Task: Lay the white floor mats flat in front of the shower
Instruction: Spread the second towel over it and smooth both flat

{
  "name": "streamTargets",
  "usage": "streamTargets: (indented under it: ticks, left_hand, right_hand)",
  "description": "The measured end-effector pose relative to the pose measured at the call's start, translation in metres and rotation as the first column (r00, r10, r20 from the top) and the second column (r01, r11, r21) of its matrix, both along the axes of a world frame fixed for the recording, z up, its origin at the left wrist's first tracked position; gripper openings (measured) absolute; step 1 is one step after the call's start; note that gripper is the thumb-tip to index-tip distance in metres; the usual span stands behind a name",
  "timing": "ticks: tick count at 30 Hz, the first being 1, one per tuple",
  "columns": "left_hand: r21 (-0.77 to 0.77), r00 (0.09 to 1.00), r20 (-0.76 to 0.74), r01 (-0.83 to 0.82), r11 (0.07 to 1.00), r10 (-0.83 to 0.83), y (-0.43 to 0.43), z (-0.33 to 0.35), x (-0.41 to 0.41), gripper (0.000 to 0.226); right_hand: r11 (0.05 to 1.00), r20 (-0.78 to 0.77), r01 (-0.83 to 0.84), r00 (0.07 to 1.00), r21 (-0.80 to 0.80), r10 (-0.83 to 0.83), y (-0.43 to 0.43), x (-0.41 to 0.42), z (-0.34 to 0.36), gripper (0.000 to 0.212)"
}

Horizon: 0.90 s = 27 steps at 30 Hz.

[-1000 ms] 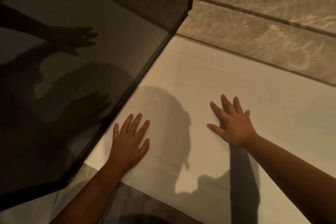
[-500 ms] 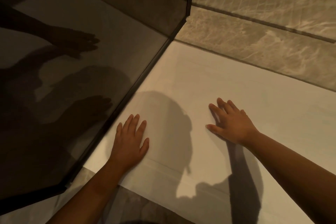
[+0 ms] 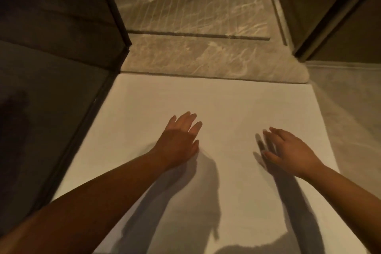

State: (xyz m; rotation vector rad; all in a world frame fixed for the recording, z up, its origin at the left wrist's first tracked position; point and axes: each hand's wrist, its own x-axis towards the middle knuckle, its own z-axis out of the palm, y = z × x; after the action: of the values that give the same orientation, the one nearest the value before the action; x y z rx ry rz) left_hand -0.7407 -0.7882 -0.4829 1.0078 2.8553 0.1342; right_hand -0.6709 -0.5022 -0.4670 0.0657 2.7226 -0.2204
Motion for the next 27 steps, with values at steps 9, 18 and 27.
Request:
streamTargets:
  ticks: [9,18,27]
  left_hand:
    - [-0.122,0.998,0.058,0.008,0.993,-0.001,0.135,0.019,-0.009,0.049]
    - [-0.115,0.992,0.08,-0.087,0.99,0.097,0.142,-0.069,0.057,0.055]
    - [-0.002,0.988,0.11,-0.109,0.994,0.108,0.12,-0.087,0.054,0.058]
  right_hand:
    - [0.974,-0.062,0.206,0.975,-0.092,-0.212,0.063,0.06,-0.028,0.065]
    - [0.965,0.039,0.256,0.967,-0.064,-0.253,0.084,0.074,-0.058,0.072]
    - [0.971,0.043,0.234,0.972,-0.042,-0.232,0.079,0.068,-0.062,0.071]
